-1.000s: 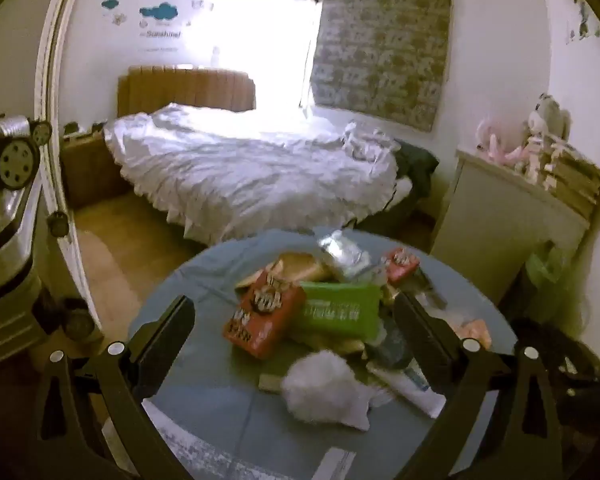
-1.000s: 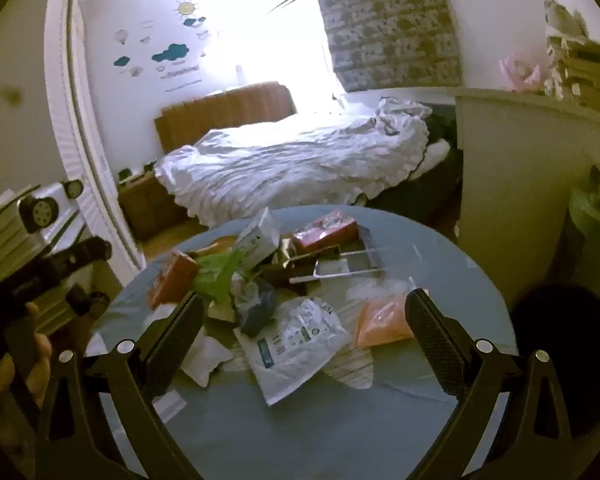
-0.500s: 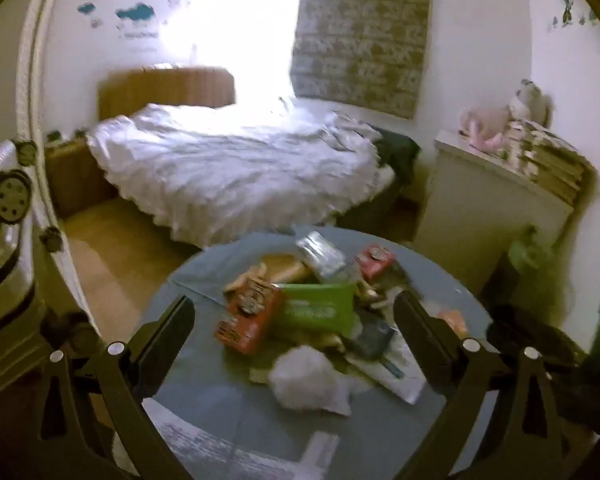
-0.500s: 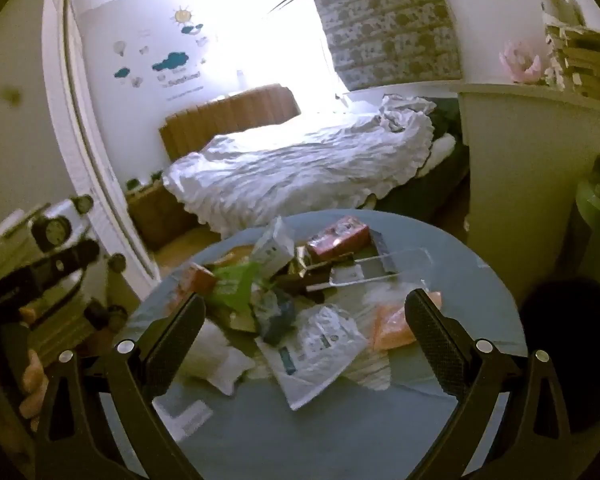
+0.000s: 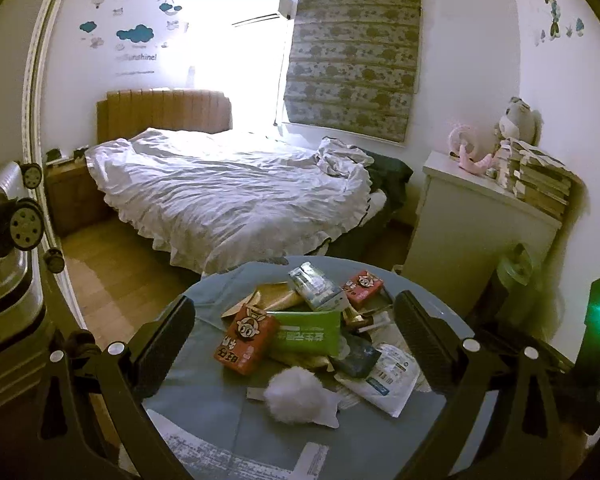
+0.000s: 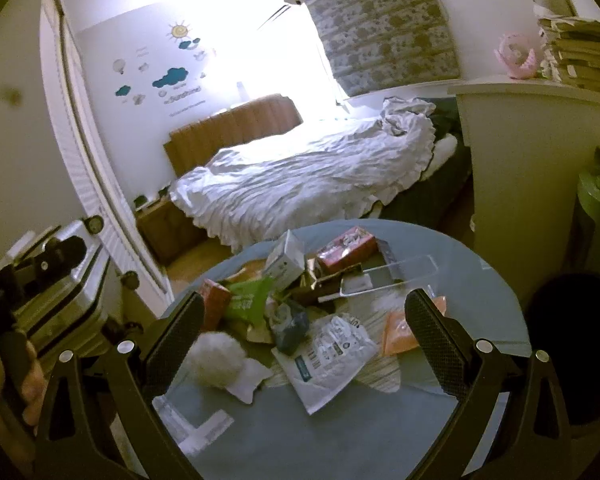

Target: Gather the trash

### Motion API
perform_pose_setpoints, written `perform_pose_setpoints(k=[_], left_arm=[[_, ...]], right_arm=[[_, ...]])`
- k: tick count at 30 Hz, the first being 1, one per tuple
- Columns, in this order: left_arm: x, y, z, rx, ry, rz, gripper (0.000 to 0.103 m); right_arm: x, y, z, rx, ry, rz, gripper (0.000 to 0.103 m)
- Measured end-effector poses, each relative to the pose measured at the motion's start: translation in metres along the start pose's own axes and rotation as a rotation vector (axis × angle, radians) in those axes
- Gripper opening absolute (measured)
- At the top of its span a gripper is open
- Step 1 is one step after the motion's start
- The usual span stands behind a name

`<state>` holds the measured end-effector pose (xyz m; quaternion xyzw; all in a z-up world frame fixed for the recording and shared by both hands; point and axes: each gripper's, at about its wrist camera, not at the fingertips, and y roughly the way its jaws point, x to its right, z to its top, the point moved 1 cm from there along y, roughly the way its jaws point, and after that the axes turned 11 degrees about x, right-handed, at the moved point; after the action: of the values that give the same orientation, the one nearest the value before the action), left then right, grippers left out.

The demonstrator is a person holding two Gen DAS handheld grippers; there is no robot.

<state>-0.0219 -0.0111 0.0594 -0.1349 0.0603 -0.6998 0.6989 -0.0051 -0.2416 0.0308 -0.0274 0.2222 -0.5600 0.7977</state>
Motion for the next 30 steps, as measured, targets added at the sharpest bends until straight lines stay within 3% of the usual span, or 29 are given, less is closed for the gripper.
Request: perform_pose_setpoints(k=[30], left_arm=[[-0.001,0.015,-0.009,-0.059,-0.016,-0.005,0.098]], right_arm=[[-0.003,0.004,-0.005,-0.028,-0.029,-0.002,0.099]])
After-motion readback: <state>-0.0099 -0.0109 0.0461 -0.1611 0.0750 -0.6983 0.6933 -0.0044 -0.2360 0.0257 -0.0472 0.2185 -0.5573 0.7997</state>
